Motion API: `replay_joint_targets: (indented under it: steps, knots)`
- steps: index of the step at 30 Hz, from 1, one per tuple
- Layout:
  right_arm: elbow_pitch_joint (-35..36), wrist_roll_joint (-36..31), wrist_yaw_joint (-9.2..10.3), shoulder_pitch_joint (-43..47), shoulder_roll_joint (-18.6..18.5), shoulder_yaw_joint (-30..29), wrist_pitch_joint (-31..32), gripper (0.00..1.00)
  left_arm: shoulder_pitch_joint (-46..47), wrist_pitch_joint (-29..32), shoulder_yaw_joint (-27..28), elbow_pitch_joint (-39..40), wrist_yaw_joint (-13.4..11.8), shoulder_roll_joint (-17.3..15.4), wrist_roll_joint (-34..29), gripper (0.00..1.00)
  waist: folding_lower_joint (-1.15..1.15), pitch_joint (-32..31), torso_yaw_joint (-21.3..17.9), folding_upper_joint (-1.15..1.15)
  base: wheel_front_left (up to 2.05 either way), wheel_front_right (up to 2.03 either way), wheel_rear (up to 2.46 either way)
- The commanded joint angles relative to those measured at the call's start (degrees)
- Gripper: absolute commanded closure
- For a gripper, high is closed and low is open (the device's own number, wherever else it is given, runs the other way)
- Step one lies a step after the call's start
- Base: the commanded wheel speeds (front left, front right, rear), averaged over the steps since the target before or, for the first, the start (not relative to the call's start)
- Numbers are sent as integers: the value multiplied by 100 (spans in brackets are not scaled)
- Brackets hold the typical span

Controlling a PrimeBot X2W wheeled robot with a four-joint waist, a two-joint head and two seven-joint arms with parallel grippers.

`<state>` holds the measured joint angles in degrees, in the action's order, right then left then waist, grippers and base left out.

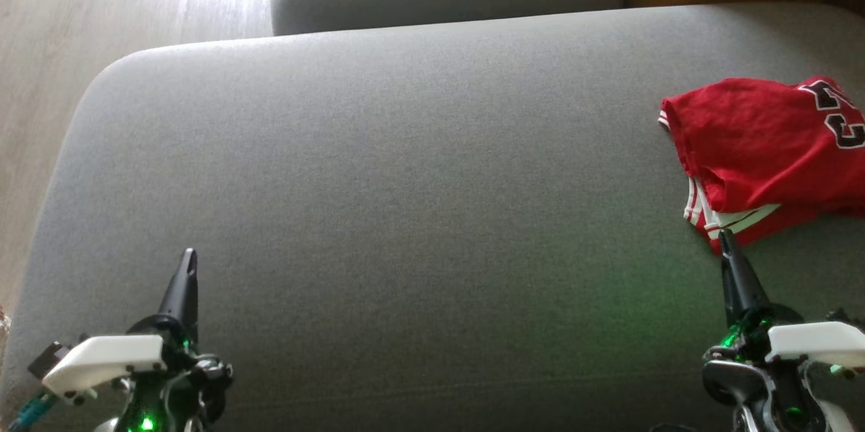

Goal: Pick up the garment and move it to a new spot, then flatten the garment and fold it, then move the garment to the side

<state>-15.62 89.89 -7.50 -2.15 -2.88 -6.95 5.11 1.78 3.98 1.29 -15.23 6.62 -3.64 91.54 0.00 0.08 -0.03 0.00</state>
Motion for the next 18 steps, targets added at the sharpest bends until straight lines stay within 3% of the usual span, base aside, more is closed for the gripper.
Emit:
replay_joint_targets:
  steps: [1,18]
  knots:
    - [167,168,1,-383,-39,100,70,100,402,45,274,140,66,-85,153,100,0,4,1,0,0,0,0]
    - [162,260,1,-399,-31,82,106,100,426,103,339,127,87,-57,216,100,0,10,3,0,0,0,0]
